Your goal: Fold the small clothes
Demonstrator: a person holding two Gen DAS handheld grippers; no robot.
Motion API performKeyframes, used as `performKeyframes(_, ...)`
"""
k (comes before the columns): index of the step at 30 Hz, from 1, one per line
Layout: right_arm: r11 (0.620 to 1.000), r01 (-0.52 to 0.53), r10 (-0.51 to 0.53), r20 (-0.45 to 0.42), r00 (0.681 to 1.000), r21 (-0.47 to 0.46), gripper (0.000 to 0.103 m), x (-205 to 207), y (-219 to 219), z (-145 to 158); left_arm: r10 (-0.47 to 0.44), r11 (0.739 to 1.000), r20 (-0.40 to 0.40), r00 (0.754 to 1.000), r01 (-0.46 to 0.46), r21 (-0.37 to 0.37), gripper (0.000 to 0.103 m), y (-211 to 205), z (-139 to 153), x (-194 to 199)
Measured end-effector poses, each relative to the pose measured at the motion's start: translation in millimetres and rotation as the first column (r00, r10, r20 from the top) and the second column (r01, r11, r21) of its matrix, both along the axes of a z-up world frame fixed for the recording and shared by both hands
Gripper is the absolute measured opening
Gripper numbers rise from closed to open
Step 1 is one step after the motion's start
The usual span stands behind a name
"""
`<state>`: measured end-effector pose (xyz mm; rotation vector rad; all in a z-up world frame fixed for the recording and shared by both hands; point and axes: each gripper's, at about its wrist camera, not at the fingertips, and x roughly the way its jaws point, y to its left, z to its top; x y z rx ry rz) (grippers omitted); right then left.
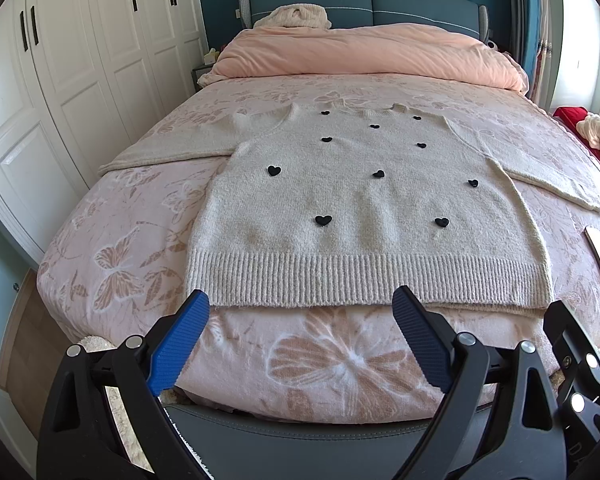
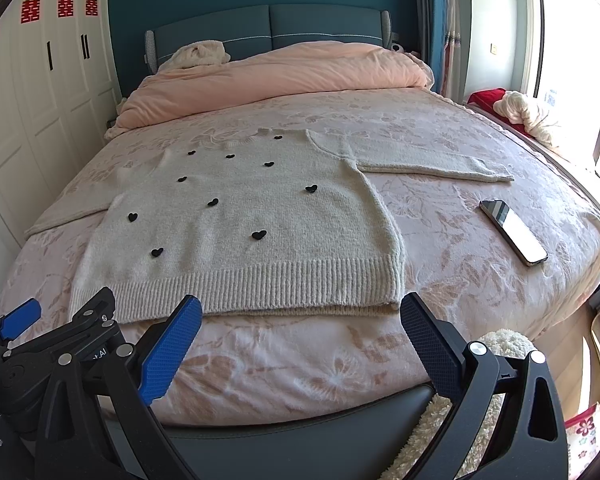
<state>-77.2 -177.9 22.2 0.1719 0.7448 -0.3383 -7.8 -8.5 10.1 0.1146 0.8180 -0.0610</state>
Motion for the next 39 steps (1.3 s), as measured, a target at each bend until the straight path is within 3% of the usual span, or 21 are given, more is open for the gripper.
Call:
performKeyframes(22,1.0,0.002,-0.002,-0.012,1.0,0.007,0.098,0.0,-1.0,-4.2,0.006,1.0,-0.012,1.0,-0.006,0.003,0.09,2.4,-2.2,2.7)
performKeyframes(35,0.996,0.0,0.011,-0.123,0.992,0.091,0.098,43.9,-15.5,-51.9,0.019,0.998,-0.109,0.994,-0.012,0.066,0.09,-11.6,-41.7,37.1)
performKeyframes(37,0.992,-0.044,0.058,-0.114,0.992,0.121,0.098,58.8,-25.6,-51.1,0.018,0.999,-0.116,0.993,-0.012,0.053,0.091,-14.5,-42.3,47.2)
performKeyframes(39,0.988,-0.06,0.071,-0.077,0.994,0.143,0.098,75.6,-50.0,-44.5,0.031,0.999,-0.103,0.994,-0.033,-0.021,0.092,-12.0,-34.4,59.6)
